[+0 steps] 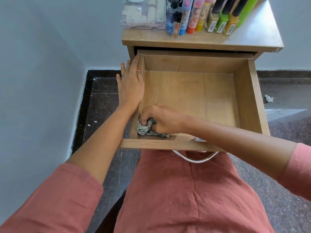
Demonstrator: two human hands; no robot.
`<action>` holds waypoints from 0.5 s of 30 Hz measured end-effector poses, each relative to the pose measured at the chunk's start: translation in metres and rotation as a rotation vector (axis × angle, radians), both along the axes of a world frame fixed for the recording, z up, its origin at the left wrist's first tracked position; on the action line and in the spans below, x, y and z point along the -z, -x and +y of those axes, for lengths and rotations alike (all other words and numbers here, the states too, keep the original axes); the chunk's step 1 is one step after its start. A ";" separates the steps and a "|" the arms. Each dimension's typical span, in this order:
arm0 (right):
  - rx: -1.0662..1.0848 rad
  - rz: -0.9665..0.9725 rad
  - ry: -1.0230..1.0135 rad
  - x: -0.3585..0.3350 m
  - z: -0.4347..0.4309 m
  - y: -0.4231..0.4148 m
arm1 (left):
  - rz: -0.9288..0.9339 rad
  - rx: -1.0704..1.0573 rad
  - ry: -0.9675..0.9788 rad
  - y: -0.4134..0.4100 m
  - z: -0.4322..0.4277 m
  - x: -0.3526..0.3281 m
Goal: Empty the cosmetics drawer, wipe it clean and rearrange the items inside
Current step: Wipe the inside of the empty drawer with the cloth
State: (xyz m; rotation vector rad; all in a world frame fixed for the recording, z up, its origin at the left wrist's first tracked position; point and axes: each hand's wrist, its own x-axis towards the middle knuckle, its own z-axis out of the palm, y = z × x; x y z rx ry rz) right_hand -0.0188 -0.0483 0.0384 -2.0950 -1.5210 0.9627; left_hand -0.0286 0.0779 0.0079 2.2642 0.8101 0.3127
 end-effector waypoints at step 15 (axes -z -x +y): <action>0.102 0.082 0.172 0.003 -0.003 -0.002 | 0.017 0.005 -0.069 0.002 -0.002 -0.001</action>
